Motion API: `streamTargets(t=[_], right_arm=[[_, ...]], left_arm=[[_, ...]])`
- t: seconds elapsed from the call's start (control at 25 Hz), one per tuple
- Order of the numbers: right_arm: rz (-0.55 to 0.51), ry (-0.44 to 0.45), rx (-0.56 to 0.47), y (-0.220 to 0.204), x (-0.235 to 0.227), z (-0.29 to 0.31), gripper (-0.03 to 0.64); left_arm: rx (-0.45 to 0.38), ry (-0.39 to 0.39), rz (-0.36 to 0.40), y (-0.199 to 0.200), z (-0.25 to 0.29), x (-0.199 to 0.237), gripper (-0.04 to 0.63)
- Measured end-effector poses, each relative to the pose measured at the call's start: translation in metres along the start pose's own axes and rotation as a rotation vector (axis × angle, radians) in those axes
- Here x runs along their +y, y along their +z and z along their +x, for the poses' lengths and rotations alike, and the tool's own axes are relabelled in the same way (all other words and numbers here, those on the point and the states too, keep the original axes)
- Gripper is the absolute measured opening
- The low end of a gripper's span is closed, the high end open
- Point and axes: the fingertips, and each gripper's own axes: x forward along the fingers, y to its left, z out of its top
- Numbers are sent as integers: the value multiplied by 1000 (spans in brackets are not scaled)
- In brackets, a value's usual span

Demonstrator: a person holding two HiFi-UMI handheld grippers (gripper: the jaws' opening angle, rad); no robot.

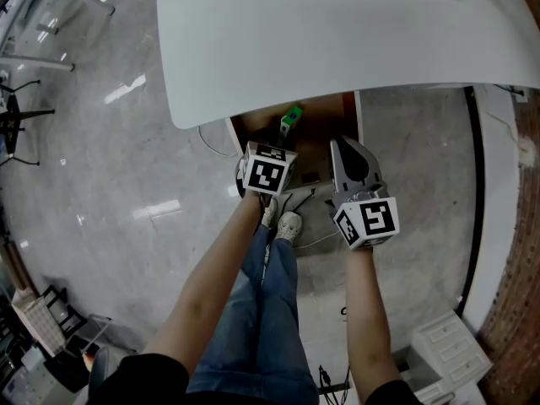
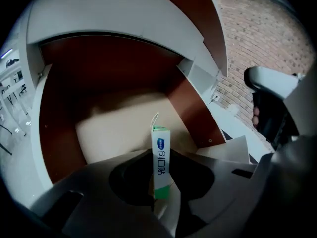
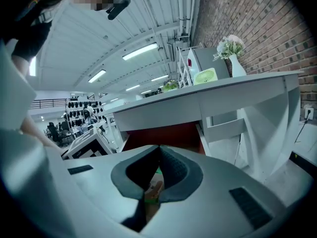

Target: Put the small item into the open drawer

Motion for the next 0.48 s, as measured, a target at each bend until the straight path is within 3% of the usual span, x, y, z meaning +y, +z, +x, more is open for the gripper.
streamTargets(t=[0.12, 0.4, 0.48], right_arm=[[-7, 9, 5, -4, -1, 1, 2], [3, -6, -6, -1, -4, 0, 2], [10, -17, -6, 1, -5, -1, 2]], left_arm=[[-5, 10, 5, 2, 4, 1, 111], [-70, 18, 26, 17, -9, 0, 250], [-104, 39, 34, 26, -22, 1, 261]])
